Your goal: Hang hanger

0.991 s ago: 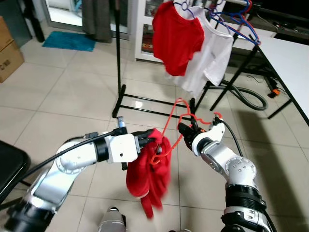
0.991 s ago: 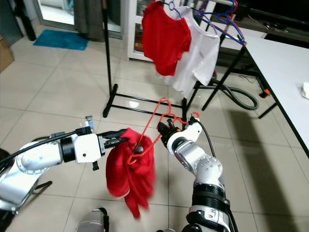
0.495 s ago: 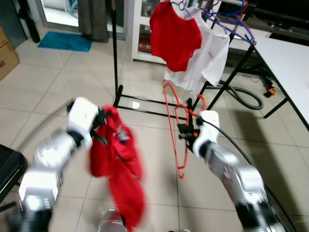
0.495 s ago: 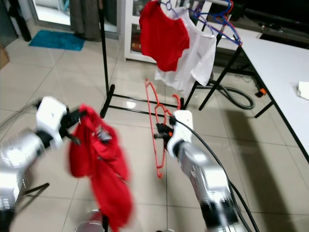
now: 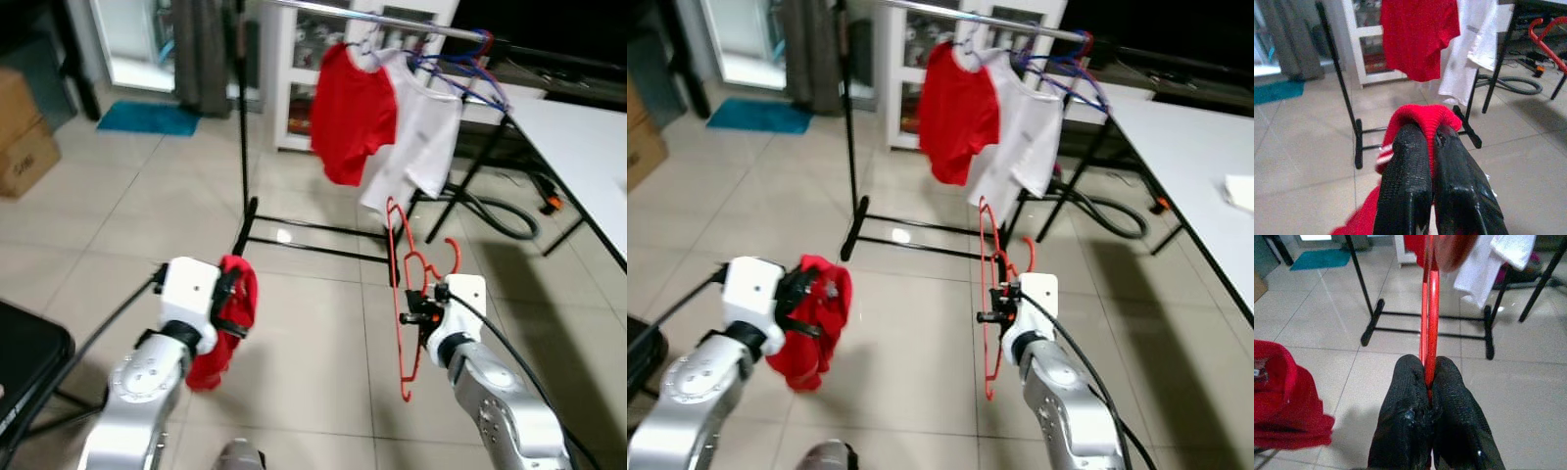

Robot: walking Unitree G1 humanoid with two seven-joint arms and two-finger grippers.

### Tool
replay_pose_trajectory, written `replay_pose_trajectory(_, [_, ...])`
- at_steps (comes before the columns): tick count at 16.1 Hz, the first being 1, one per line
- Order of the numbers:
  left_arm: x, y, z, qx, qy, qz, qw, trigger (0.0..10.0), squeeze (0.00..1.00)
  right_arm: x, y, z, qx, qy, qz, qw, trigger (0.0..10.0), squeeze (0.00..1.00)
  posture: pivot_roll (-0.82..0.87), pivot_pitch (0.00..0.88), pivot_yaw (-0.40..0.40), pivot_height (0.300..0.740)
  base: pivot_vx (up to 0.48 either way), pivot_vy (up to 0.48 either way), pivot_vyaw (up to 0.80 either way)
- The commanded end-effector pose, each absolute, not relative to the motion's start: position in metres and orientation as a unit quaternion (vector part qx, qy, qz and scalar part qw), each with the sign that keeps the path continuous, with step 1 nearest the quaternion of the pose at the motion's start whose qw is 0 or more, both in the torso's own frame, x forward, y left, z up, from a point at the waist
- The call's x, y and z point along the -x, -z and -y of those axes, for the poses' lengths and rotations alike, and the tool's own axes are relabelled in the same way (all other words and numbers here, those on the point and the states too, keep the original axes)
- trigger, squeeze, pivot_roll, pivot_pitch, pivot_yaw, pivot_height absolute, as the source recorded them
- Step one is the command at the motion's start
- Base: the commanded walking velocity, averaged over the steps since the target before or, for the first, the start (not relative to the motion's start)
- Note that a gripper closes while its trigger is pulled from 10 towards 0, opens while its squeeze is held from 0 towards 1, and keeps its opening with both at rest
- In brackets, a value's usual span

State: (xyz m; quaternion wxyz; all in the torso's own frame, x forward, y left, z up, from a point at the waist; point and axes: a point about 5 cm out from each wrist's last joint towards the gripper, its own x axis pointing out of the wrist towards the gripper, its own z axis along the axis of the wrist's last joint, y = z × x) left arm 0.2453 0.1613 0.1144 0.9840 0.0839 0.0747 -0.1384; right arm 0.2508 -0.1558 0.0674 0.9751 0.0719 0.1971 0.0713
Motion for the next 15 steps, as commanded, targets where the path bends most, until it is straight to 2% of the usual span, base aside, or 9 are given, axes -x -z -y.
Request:
replay_pose_trajectory(1, [-0.250, -0.119, -0.153, -0.085, 0.143, -0.054, 0.985, 10.0, 0.00, -0.250, -0.068, 0.161, -0.044, -0.069, -0.194, 0.978, 10.0, 0.00, 0.18, 0.000, -0.033, 0.740, 0.000, 0.000, 0.00])
replay_pose_trajectory(2, [-0.254, -0.118, -0.149, -0.075, 0.142, -0.053, 0.986, 10.0, 0.00, -0.248, -0.063, 0.166, -0.027, -0.049, -0.212, 0.976, 10.0, 0.00, 0.15, 0.000, -0.030, 0.740, 0.000, 0.000, 0.00])
replay_pose_trajectory(4, [-0.258, -0.122, -0.145, -0.070, 0.144, -0.038, 0.986, 10.0, 0.00, -0.245, -0.067, 0.175, -0.033, -0.025, -0.206, 0.978, 10.0, 0.00, 0.13, 0.000, -0.033, 0.740, 0.000, 0.000, -0.80])
replay_pose_trajectory(9, [-0.265, -0.121, -0.144, -0.080, 0.141, -0.042, 0.986, 10.0, 0.00, -0.240, -0.072, 0.179, -0.046, -0.007, -0.213, 0.976, 10.0, 0.00, 0.11, 0.000, -0.064, 0.740, 0.000, 0.480, -0.80])
replay_pose_trajectory(15, [-0.270, -0.121, -0.156, -0.089, 0.119, -0.053, 0.987, 10.0, 0.00, -0.243, -0.073, 0.178, -0.054, -0.001, -0.225, 0.973, 10.0, 0.00, 0.11, 0.000, -0.083, 0.740, 0.000, 0.480, -0.80])
